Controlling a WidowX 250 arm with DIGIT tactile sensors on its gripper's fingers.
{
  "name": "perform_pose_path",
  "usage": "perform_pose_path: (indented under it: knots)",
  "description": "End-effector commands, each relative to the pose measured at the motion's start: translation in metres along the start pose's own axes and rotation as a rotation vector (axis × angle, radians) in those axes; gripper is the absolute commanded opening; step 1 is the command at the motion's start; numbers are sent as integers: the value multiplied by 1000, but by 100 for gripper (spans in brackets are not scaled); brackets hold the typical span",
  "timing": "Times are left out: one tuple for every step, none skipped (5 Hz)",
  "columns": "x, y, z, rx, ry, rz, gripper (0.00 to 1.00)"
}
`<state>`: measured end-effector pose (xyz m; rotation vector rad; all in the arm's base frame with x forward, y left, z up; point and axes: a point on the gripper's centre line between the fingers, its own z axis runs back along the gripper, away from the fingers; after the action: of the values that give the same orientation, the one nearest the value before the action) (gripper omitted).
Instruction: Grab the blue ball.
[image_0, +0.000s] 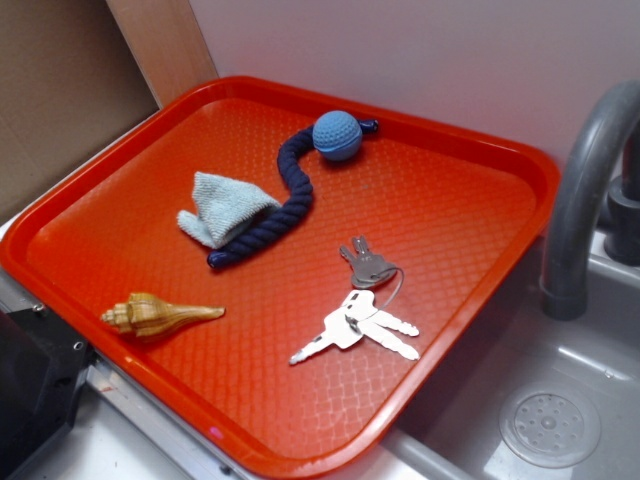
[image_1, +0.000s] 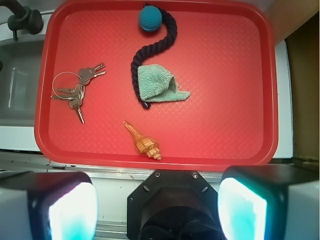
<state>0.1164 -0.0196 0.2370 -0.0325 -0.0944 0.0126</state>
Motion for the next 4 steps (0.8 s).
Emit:
perform_pose_path:
  knots:
    - [0, 0, 0, 0, 0, 0, 100]
    - [48, 17, -30, -22, -124, 241, 100]
    - [95, 15, -54, -17, -201, 334, 100]
    - [119, 15, -76, 35, -189, 393, 100]
